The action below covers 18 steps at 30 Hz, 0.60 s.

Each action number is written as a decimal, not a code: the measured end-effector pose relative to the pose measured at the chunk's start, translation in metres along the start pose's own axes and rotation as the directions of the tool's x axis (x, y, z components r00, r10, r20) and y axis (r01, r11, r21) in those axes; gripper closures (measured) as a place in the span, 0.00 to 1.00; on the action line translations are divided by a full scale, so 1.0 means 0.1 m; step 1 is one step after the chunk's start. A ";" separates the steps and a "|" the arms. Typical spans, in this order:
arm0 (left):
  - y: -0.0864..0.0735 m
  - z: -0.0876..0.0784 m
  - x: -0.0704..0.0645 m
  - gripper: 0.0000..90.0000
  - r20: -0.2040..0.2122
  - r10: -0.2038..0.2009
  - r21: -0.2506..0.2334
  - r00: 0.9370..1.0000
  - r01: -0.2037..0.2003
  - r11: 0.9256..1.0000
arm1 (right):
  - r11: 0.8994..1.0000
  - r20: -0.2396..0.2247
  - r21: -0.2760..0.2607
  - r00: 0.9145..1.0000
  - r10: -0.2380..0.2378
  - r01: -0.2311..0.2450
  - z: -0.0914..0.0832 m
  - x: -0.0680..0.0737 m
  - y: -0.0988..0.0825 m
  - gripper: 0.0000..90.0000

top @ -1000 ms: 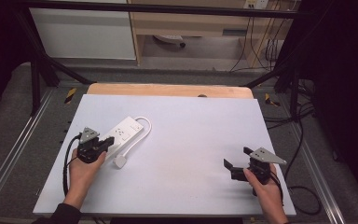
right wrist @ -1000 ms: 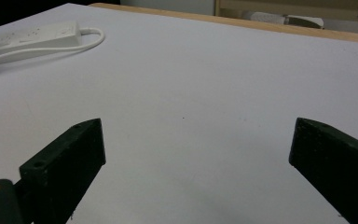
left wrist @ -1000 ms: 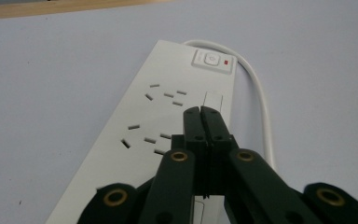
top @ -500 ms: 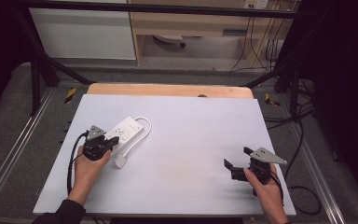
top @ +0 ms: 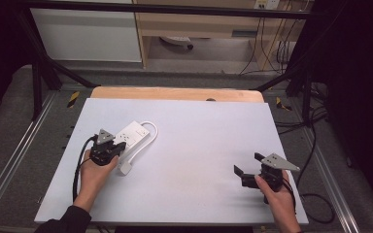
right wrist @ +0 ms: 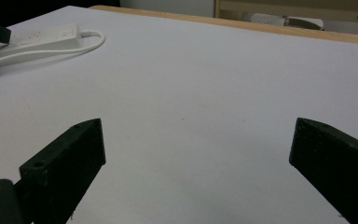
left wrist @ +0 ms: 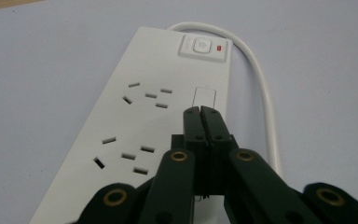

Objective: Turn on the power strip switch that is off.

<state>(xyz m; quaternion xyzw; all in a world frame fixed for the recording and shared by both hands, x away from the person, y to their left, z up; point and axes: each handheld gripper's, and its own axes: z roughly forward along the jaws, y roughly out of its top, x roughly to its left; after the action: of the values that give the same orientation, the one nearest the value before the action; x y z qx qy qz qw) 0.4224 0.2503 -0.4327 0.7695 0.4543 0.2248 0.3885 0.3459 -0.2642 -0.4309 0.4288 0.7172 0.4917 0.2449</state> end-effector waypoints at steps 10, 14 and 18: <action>-0.01 0.01 0.01 1.00 0.005 -0.009 0.010 1.000 0.009 1.000 | 1.000 0.000 -0.001 1.000 0.003 -0.003 0.00 0.00 0.00 0.04; -0.01 0.02 0.02 1.00 0.009 -0.016 0.008 1.000 0.016 1.000 | 1.000 -0.001 0.000 1.000 0.001 -0.001 0.00 0.00 0.00 0.04; -0.01 0.01 0.02 1.00 0.012 -0.022 0.006 1.000 0.022 1.000 | 1.000 -0.001 -0.001 1.000 0.004 -0.004 0.00 0.00 0.00 0.04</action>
<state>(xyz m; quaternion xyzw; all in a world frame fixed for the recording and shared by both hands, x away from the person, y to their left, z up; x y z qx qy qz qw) 0.4237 0.2517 -0.4345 0.7671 0.4610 0.2143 0.3913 0.3457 -0.2644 -0.4309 0.4299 0.7162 0.4927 0.2441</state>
